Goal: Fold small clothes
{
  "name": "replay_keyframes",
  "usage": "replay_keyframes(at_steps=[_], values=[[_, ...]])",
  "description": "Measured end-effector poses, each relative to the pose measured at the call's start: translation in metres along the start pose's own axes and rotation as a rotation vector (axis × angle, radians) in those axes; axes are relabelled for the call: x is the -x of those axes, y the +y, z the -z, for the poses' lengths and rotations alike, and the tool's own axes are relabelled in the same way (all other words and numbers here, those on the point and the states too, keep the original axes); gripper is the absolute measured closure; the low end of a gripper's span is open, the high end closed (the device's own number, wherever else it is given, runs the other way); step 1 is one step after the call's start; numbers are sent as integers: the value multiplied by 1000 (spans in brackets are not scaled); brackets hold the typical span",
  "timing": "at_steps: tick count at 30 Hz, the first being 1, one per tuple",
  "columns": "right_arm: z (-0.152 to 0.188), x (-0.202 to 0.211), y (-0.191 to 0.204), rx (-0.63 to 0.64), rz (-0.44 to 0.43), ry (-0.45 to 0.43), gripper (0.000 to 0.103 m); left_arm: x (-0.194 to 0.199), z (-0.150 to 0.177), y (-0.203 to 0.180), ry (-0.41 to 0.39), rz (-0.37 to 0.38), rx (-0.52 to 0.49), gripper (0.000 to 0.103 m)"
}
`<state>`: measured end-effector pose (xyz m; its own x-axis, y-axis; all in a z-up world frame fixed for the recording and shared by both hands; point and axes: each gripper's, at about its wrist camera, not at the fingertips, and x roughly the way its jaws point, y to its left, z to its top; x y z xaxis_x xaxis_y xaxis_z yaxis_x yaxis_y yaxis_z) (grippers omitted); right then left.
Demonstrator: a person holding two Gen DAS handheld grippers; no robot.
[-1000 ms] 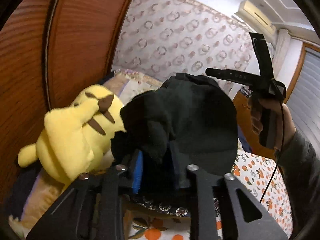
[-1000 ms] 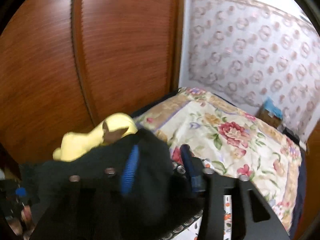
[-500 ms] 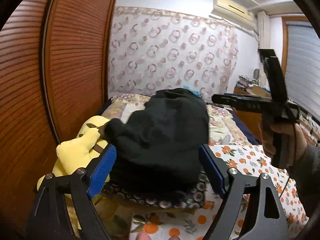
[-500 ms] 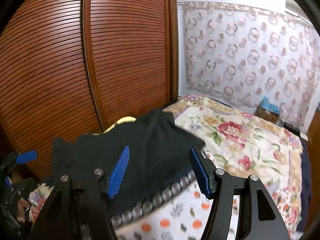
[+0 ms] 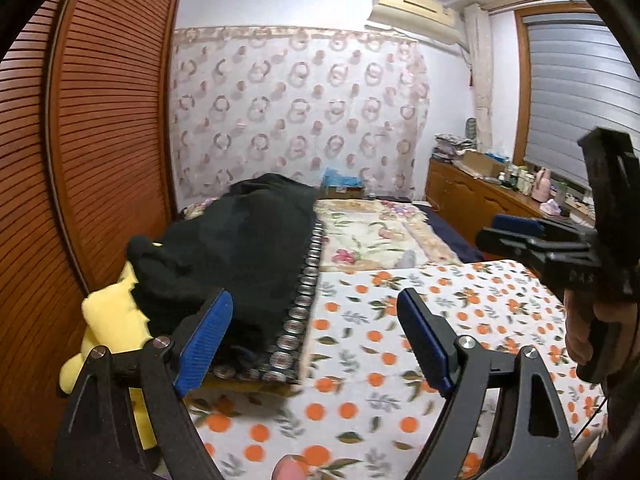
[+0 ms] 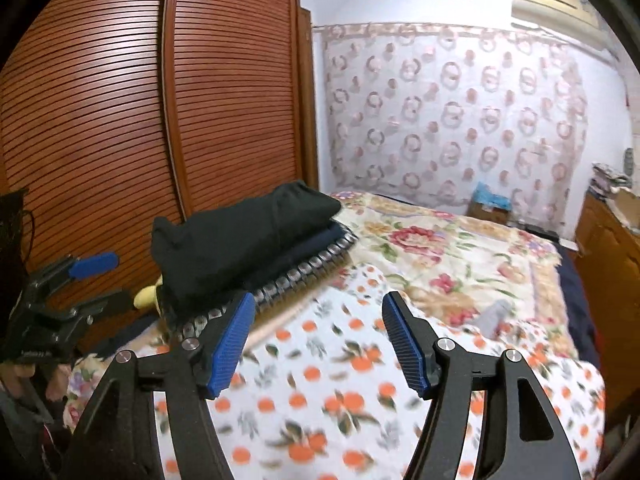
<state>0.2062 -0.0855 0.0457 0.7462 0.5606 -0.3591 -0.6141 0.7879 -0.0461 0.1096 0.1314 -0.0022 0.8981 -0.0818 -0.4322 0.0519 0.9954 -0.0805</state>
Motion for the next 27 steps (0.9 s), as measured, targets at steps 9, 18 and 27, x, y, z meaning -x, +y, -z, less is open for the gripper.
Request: replay_keyframes(at_steps=[9,18,27], values=[[31,79,16,-54,99,-29,20,19,-3,-48,-17,44,-27,18],[42,147,34,-105,216,-71,15,40,-21,-86,-51,64,-49,18],[43,182,52,-162,322,-117,15,53,-32,-99,-76,69,-65,18]])
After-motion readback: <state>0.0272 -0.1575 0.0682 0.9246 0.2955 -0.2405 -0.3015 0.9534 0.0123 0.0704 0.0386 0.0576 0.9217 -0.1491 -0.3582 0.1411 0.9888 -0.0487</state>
